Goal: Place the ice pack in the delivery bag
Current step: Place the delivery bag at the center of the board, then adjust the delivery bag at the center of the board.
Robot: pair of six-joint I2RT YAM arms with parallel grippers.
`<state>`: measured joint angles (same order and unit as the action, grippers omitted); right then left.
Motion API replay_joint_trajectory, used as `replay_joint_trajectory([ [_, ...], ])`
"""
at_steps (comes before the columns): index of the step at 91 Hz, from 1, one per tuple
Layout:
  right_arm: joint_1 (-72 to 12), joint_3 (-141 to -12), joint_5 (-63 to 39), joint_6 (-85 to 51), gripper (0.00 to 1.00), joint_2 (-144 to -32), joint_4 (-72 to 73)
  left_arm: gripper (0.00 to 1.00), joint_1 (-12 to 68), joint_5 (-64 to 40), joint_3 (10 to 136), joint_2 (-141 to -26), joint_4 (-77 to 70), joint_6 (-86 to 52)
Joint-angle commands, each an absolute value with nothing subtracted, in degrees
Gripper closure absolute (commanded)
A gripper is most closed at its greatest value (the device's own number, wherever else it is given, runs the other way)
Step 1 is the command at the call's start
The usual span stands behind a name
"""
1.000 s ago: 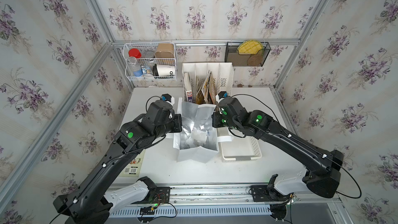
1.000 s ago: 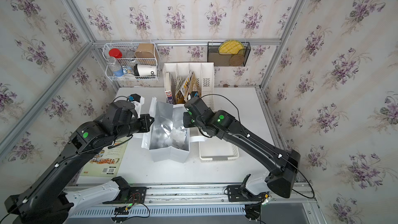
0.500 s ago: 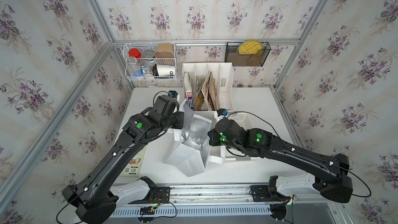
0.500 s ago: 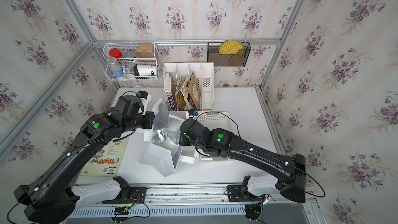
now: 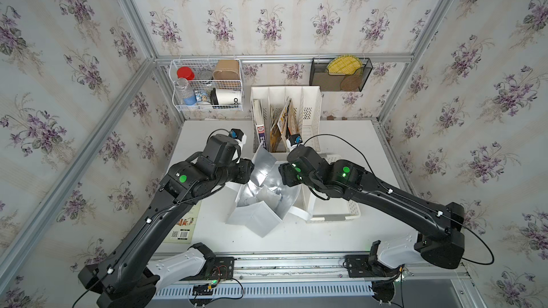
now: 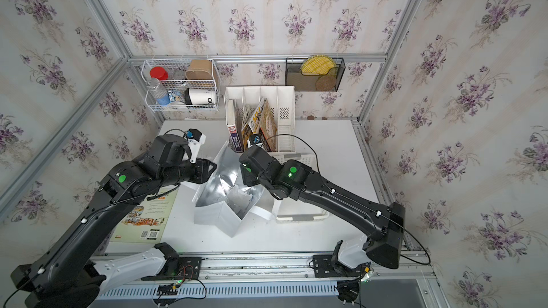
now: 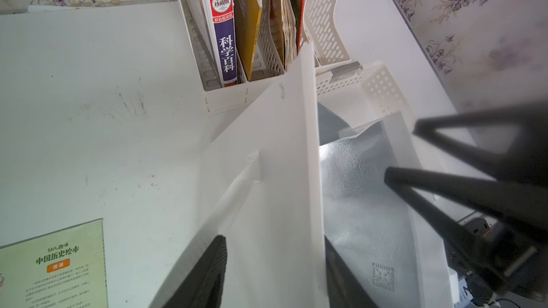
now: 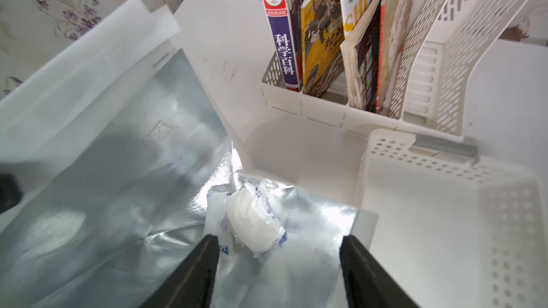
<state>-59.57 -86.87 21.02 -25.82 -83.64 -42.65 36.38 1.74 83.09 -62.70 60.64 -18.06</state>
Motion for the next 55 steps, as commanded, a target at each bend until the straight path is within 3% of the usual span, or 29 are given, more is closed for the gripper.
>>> replay_joint_trajectory([
  [1, -57.1, -88.7, 16.9, -14.5, 0.22, -84.5, -41.9, 0.4, 36.3, 2.4, 83.6, -61.3, 64.4, -19.2],
  [13, -56.3, -90.9, 12.5, -8.0, 0.16, -87.3, -41.4, 0.34, 36.4, 0.7, 82.8, -59.6, 66.1, -20.1],
  [37, -55.9, -90.7, 6.9, -5.5, 0.16, -90.9, -39.4, 0.32, 36.4, -0.1, 77.8, -55.9, 67.9, -21.2],
  [55, -54.1, -91.1, 15.6, -5.3, 0.22, -93.6, -39.8, 0.48, 36.5, 11.9, 78.7, -57.1, 74.8, -24.9],
])
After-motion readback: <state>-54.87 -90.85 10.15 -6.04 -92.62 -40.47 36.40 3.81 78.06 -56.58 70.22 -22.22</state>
